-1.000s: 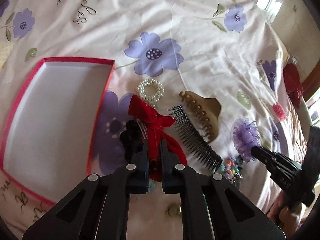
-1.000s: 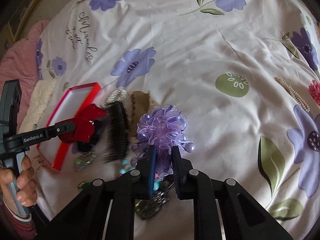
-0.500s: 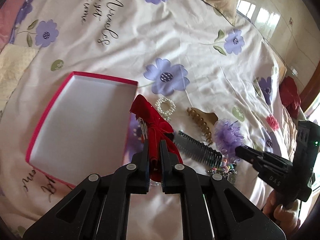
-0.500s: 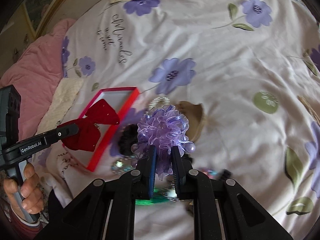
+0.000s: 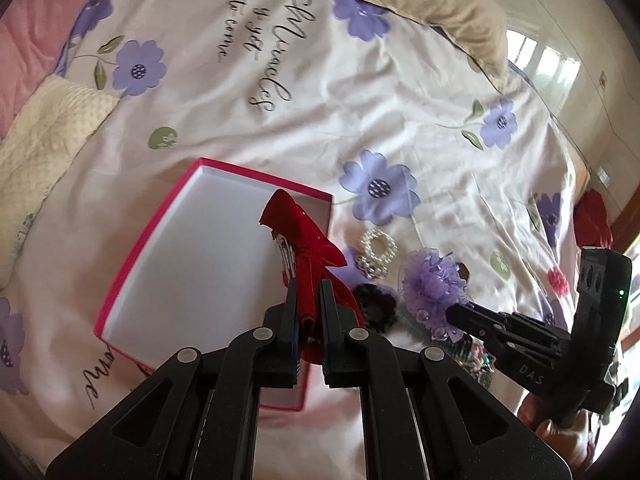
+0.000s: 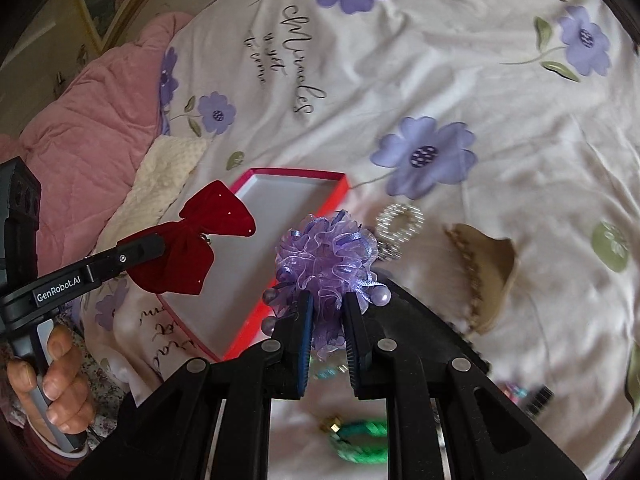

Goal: Organize jewelry
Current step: 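Carry both clips into the red box and open both tools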

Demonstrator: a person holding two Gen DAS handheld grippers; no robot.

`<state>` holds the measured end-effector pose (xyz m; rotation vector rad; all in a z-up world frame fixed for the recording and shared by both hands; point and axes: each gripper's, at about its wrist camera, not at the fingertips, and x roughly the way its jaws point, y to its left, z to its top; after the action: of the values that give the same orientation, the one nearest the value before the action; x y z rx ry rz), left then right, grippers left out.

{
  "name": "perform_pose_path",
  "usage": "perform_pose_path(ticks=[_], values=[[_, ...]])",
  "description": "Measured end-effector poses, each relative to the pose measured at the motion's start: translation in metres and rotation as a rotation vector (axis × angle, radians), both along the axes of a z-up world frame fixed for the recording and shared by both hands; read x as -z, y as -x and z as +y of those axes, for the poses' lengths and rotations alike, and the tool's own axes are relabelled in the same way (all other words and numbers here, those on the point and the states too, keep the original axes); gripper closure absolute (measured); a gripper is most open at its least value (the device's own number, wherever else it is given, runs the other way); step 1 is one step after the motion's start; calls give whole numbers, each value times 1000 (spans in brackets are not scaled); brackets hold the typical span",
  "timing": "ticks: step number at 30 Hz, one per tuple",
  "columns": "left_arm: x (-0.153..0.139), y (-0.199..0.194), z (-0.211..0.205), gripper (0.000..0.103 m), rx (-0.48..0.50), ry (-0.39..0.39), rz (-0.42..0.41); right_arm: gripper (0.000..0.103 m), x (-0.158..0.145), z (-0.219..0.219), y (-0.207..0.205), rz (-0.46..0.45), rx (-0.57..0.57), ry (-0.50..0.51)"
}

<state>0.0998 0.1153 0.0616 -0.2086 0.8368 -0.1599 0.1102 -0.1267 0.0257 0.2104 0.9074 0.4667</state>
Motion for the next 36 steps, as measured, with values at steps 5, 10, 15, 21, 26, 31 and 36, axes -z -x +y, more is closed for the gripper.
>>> perform_pose_path(ticks=[5, 10, 15, 21, 26, 31, 36], values=[[5, -11, 22, 97, -42, 9, -4, 88, 2, 26, -22, 2, -32, -18], [14, -31, 38, 97, -69, 14, 3, 88, 9, 46, -48, 24, -45, -41], [24, -58, 53, 97, -83, 33, 4, 88, 17, 68, -78, 39, -49, -52], [39, -96, 65, 97, -89, 41, 8, 88, 31, 93, -119, 73, -49, -64], [57, -125, 69, 97, -86, 30, 23, 88, 45, 109, -147, 101, -49, -48], [77, -146, 74, 97, -93, 15, 62, 88, 56, 121, -165, 120, -55, -28], [94, -155, 81, 97, -105, 19, 106, 88, 70, 123, -176, 139, -54, -10]])
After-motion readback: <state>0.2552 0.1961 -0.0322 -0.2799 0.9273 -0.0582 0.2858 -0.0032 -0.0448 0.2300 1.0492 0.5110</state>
